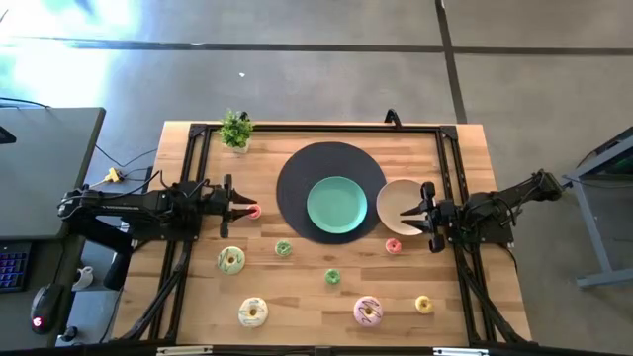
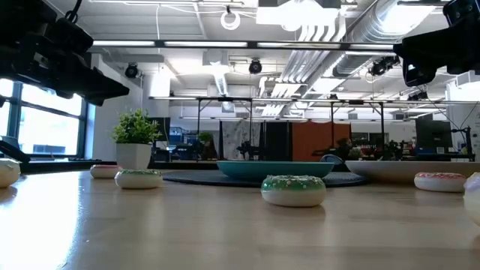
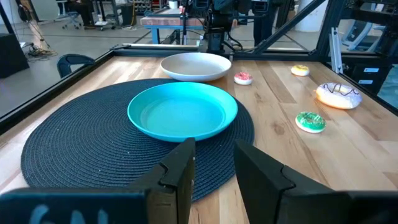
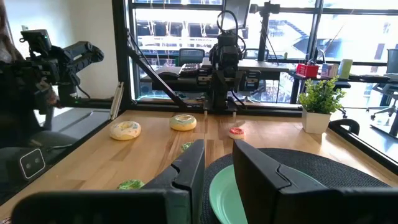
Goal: Pick & Place donuts
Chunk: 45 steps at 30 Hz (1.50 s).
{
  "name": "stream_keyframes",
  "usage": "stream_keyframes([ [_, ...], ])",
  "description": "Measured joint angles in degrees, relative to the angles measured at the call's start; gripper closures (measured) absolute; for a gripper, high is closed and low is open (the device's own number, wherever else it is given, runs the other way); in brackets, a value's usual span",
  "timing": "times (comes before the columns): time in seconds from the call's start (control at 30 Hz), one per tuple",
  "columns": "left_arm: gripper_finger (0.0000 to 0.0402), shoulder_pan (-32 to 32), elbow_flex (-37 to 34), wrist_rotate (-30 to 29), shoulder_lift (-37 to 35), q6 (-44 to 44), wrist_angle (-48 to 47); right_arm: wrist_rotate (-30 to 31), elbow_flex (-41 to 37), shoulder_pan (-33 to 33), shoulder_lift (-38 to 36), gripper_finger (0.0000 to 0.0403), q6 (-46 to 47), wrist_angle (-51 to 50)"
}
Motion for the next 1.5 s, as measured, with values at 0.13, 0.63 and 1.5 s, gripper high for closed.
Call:
stream_keyframes([
  [0.13, 0.0291, 0.0, 0.0, 0.02, -0.01, 0.02, 0.01, 0.0, 0.01, 0.02, 0.0, 0.0323, 0.0, 0.0],
  [0.63, 0.0291, -0.02, 0.0, 0.59, -0.01, -1.54, 0.41, 0.01, 0.01, 0.01, 0.0, 0.0323, -0.01, 0.01],
  [1.5, 0.0291, -0.02, 26.13, -5.81, 6.89, -19.97, -32.64, -3.9, 0.01, 0.02, 0.0, 0.0323, -8.47, 2.19],
])
